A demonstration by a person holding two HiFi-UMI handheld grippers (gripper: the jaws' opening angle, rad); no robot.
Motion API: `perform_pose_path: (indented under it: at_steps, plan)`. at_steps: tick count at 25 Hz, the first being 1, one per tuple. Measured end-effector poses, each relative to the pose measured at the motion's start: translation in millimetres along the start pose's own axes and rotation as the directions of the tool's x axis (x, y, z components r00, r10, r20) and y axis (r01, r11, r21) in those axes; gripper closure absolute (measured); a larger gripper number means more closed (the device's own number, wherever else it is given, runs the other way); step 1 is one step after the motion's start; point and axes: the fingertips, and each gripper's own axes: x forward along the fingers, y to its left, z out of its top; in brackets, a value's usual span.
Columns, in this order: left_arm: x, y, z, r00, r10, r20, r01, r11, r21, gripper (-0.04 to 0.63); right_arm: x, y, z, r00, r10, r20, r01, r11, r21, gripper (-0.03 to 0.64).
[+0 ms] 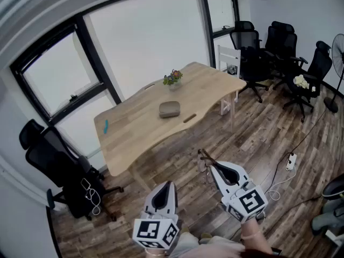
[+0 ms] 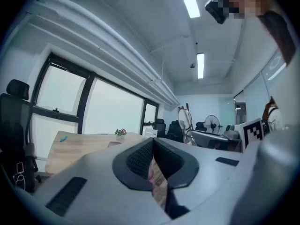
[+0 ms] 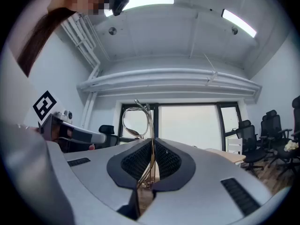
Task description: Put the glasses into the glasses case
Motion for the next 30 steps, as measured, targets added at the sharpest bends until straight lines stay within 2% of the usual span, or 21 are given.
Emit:
perform_pose_path:
  at_steps: [5,16,30]
  plan:
    - [7.9,-7.4,0.2,1.0,0.002,-0.009,-0.002,1.0,-0.002,0.594,-1.6,-14.8,4.4,0.999,-0.02,0.029,0.019,1.0,0.009,0.6]
    - [41.5,8.6,5.3,1.0,-0.011,-0.008,0.011,1.0,0.007,0.594,23.8,-42.6,1.7,0.996,-0.046,0.073,0.046,0.999,-0.003,0.6]
    - [118.0,79.0,18.8,0.999,-0.034,-0.01,0.034,0.999,-0.009,0.594,119.4,-72.3,-17.7,0.997,-0.061,0.039,0.061,0.998,-0.003,0.6]
